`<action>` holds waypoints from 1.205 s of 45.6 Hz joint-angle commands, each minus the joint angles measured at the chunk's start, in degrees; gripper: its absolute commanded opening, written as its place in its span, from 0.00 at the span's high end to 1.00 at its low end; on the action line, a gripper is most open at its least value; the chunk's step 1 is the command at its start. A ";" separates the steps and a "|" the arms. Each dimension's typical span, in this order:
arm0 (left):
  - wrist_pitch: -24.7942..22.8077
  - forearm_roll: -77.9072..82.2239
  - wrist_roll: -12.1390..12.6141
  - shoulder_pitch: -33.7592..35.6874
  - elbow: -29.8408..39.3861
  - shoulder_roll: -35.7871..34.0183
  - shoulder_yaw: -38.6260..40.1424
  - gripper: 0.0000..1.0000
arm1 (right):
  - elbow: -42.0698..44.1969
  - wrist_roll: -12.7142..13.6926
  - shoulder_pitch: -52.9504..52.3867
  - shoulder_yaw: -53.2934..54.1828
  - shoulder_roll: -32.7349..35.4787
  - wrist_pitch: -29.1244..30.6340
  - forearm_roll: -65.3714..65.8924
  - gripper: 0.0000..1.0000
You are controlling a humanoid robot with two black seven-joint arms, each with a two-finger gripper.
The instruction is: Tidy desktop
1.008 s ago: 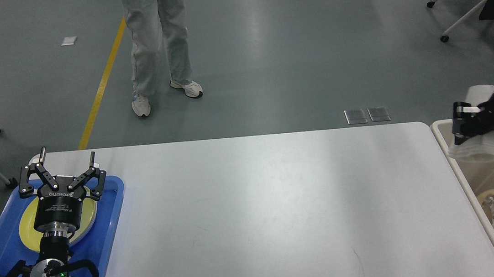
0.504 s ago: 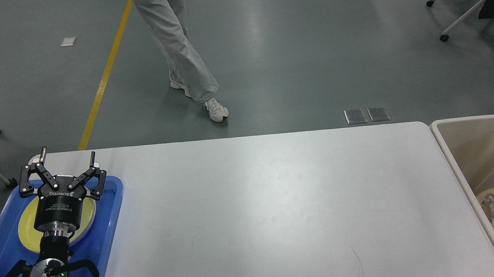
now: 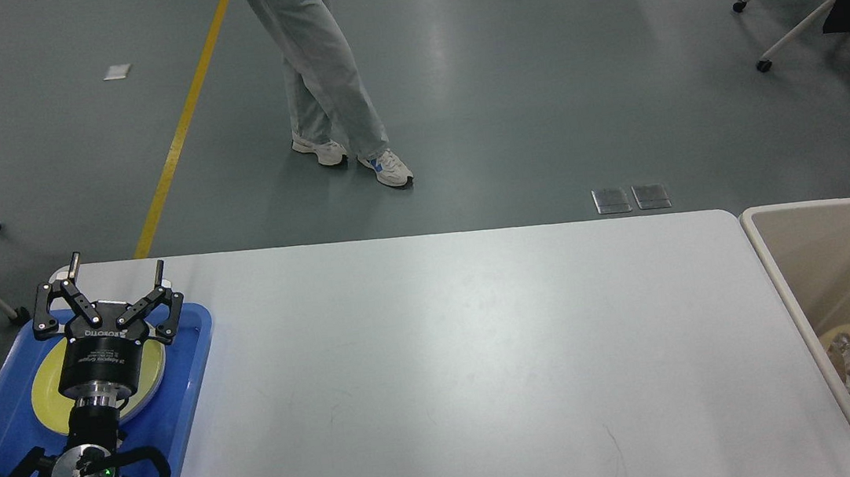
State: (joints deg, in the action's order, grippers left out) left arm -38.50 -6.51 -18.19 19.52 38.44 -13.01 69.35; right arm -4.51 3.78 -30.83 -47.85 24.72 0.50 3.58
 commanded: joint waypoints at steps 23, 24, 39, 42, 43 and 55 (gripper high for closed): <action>0.00 0.00 0.00 0.00 -0.03 0.00 0.00 0.04 | -0.59 0.62 1.82 2.41 -1.43 -1.03 0.64 0.00; 0.00 0.00 0.00 0.00 -0.03 0.00 0.00 0.04 | -0.59 0.62 1.74 2.67 -1.35 -1.03 0.64 0.00; 0.00 0.00 0.00 0.00 -0.03 0.00 0.00 0.04 | -0.85 0.27 0.59 20.24 -0.38 -1.03 0.64 0.00; 0.00 0.00 0.00 0.00 -0.03 0.00 0.00 0.04 | -1.21 -0.18 -0.28 25.25 0.06 -0.94 0.64 0.00; 0.00 0.00 0.00 0.00 -0.03 0.00 0.00 0.04 | -1.29 -0.18 -0.90 27.26 0.15 -0.85 0.64 0.00; 0.00 0.00 0.00 0.00 -0.03 0.00 0.00 0.04 | -15.51 -7.81 -5.56 65.03 7.17 -0.15 0.73 0.00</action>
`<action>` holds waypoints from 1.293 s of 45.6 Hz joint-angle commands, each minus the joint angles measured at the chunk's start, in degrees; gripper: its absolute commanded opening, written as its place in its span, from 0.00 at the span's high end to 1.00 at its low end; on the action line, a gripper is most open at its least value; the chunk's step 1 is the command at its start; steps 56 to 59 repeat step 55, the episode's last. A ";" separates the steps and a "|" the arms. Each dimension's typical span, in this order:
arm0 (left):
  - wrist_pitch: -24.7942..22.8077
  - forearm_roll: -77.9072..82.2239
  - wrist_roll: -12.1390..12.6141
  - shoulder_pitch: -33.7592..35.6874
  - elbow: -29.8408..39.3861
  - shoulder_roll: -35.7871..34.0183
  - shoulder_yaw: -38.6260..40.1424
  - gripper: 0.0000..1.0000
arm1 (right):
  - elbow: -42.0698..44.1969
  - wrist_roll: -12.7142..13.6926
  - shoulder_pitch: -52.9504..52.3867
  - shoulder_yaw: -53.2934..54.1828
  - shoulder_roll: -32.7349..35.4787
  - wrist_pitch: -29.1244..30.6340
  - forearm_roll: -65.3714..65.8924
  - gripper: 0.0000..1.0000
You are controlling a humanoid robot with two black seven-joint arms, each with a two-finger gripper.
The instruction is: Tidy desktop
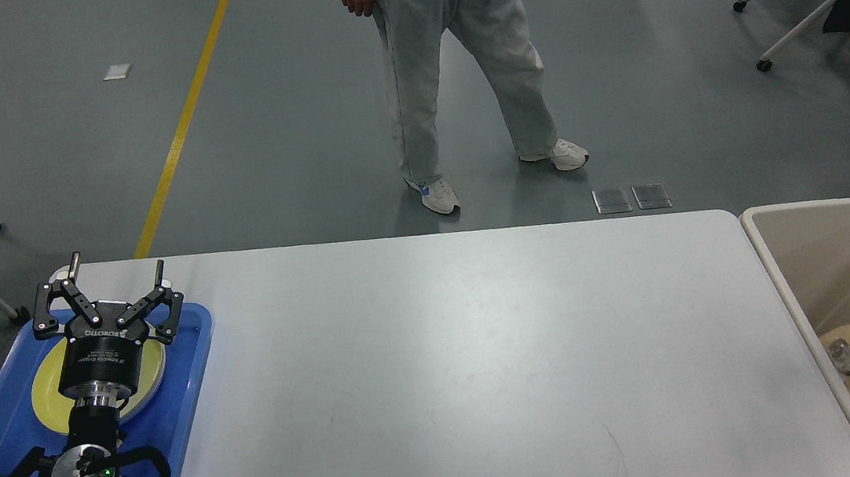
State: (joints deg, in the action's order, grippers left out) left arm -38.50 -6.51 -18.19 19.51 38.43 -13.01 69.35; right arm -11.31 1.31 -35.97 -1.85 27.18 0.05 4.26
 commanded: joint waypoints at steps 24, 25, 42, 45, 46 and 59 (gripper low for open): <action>0.00 0.01 0.00 0.00 -0.03 0.00 -0.09 0.04 | -31.04 -17.47 15.58 80.86 -11.70 19.73 24.02 0.00; 0.00 0.01 0.00 0.00 -0.03 0.00 -0.09 0.04 | -31.92 -18.44 15.75 82.00 -13.19 19.73 25.87 0.00; 0.00 0.01 0.00 0.00 -0.03 0.00 0.00 0.04 | -32.63 -19.76 17.34 85.87 -18.83 19.29 27.82 0.00; 0.00 0.01 0.00 0.00 0.06 0.00 0.00 0.04 | -32.28 -19.76 17.60 85.96 -18.31 20.52 27.56 0.00; 0.00 0.01 0.00 0.00 0.06 0.00 0.00 0.04 | -31.58 -19.76 17.60 85.96 -18.22 21.13 27.38 0.00; 0.00 0.01 0.00 0.00 0.06 0.00 0.00 0.04 | -23.23 -19.76 16.81 85.70 -14.61 27.64 22.90 0.00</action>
